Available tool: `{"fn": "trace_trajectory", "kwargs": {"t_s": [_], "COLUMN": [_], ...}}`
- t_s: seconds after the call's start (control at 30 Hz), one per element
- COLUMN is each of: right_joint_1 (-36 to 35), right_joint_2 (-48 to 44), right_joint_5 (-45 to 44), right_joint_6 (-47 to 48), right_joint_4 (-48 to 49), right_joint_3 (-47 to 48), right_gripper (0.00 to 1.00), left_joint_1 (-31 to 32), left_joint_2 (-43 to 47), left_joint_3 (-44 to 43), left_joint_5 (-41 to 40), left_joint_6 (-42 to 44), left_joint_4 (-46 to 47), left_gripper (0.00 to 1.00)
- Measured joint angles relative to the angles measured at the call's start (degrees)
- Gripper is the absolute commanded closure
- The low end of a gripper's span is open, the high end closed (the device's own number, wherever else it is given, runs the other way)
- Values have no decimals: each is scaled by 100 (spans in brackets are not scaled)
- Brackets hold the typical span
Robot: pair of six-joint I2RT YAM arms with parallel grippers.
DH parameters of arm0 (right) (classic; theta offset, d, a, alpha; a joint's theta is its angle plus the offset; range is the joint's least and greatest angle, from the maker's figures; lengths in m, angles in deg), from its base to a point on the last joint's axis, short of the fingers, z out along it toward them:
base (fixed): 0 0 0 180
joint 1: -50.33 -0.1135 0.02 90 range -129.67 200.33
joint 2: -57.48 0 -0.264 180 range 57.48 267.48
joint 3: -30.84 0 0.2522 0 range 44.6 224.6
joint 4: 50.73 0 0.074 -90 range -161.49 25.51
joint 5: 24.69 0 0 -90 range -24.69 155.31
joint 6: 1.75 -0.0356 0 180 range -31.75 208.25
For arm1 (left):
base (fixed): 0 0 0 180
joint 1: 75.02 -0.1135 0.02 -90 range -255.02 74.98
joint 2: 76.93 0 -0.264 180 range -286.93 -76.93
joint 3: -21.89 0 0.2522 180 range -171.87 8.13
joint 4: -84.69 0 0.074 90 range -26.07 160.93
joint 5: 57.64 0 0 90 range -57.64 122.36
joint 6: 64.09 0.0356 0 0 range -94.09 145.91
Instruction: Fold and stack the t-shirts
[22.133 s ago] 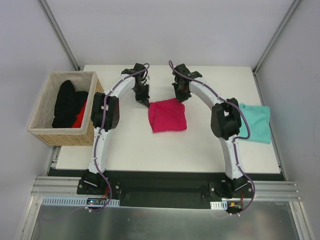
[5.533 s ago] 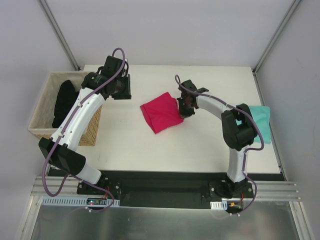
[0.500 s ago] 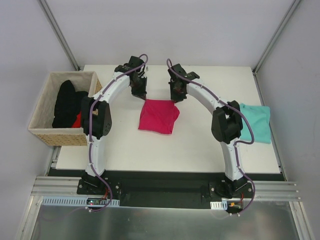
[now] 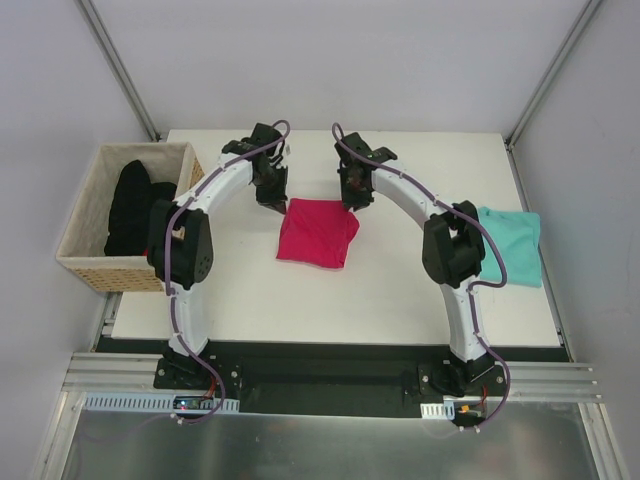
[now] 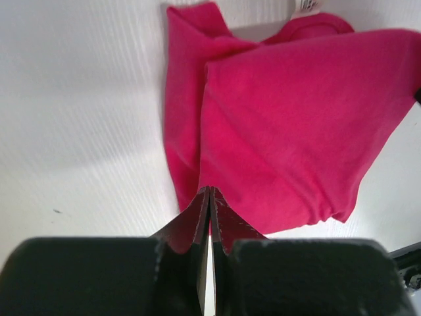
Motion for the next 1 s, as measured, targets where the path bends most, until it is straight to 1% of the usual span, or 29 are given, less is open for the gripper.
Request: {"fn": "trace_trajectory", "kwargs": {"t_s": [0.3, 0.47, 0.57, 0.67, 1.0], "right_joint_1": [17, 33, 55, 83, 153], "right_joint_2": [0, 15, 98, 173, 308], "right_joint_5": [-7, -7, 0, 0, 46], "right_joint_6": [94, 157, 184, 225, 282], "right_joint_4": [-22, -46, -61, -72, -114], "right_joint_3": [227, 396, 555, 629, 686], "right_gripper": [72, 72, 66, 63, 62], "left_joint_1": [35, 149, 240, 313, 350], "left_joint_2": [955, 1088, 1091, 1121, 1353], "left_joint_3": [1314, 1683, 1851, 1987, 2396], "left_joint_5": [-164, -199, -264, -295, -396], "left_joint_6": [-208, -297, -354, -407, -468], "left_joint_4": [87, 151, 195, 247, 365], "left_gripper": [99, 78, 77, 76, 78]}}
